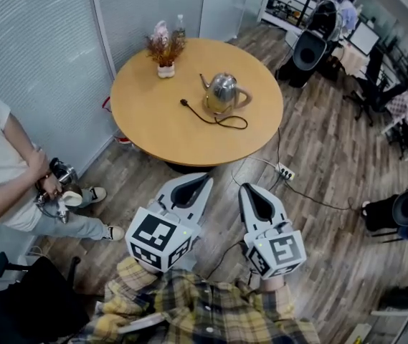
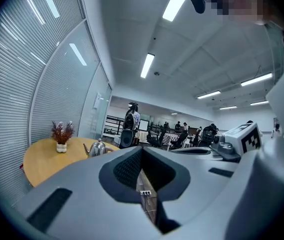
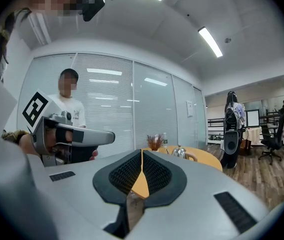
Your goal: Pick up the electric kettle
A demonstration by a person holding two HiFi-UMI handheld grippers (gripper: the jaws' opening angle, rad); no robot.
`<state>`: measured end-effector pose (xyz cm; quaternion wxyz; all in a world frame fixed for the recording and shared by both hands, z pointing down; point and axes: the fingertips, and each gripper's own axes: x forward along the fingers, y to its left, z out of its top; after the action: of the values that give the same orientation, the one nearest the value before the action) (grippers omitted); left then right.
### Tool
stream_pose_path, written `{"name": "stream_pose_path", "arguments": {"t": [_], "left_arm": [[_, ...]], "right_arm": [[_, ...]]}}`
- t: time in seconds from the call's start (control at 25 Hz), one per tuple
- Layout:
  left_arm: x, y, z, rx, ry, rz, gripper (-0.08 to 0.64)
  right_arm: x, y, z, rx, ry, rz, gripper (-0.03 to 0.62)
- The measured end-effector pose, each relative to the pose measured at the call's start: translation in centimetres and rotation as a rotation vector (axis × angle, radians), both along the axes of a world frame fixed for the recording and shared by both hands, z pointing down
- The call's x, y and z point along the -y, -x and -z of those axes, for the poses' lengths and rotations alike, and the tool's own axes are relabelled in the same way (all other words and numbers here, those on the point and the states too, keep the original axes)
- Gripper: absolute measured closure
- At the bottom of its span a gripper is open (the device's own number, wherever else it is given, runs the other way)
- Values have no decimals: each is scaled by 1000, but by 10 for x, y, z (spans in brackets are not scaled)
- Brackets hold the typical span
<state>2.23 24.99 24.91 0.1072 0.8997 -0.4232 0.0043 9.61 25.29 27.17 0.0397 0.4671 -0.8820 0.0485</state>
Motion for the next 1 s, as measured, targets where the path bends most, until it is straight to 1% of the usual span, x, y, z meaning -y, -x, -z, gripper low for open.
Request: {"name": "stream_pose_path", "arguments": {"t": [0.2, 0.48, 0.64, 0.8, 1.0], "left_arm": [[52, 22, -7, 2, 0, 3, 558], [93, 43, -13, 2, 23, 0, 558], [111, 53, -16, 0, 40, 7, 558], [130, 56, -21, -5, 49, 16, 558], [162, 51, -25, -3, 44, 33, 558]], "right_arm": [[53, 16, -7, 0, 2, -11, 557], [98, 21, -10, 3, 22, -57, 555], [114, 27, -12, -6, 40, -60, 555], [133, 29, -17, -16, 51, -53, 555], [166, 25, -24, -17, 55, -37, 555]]}}
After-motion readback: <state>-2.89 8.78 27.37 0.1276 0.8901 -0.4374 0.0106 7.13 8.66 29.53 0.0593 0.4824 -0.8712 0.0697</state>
